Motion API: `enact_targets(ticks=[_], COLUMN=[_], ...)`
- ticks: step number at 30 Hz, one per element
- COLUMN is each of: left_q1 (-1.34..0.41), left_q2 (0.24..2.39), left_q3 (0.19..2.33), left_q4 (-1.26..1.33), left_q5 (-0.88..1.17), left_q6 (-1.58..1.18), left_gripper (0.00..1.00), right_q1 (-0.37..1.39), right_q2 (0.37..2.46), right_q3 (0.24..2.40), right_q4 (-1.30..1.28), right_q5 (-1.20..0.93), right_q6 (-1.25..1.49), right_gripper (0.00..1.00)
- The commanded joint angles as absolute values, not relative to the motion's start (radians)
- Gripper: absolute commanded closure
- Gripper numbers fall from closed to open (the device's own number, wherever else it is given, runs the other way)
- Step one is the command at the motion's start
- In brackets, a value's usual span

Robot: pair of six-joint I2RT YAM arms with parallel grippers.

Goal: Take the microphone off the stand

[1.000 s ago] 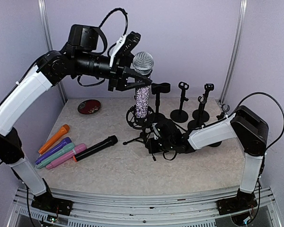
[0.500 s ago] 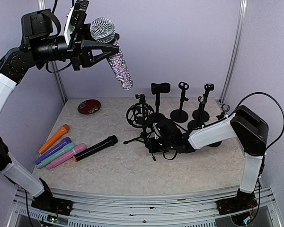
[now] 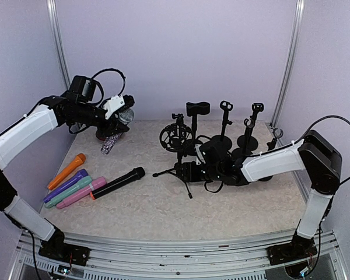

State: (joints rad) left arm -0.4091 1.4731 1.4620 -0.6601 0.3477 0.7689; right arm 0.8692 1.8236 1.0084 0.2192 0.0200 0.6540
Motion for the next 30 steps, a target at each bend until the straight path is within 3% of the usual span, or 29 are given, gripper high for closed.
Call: enact_targets(ticks=[1,12,20,30], left_q1=[-0.405,-0.409,-0.401,-0.392], left_q2=[1.548,1.741,1.868,1.945], left_q3=[1.426,1.352,1.376,1.395], left_q4=[-0.553,-0.424,-0.443,-0.524], left_q5=[0.142,0.009,0.011,0.018], left_q6=[0.965,1.173,1.132,1.065], left_gripper=[0.92,0.97,0.96,0.74], right_q1=[0.864,0.825,0.765,0.661], right_q2=[1.718,1.521,1.403,1.418], right_q3=[0.941,0.809,0.735,0.76], right_q4=[0.264,0.292,0.289,0.32], right_q5=[0.017,0.009,-0.05,-0.361], right_q6=[0.682,0.734,0.768,0.747], right_gripper=[0.3,0.35,0.36,0.31])
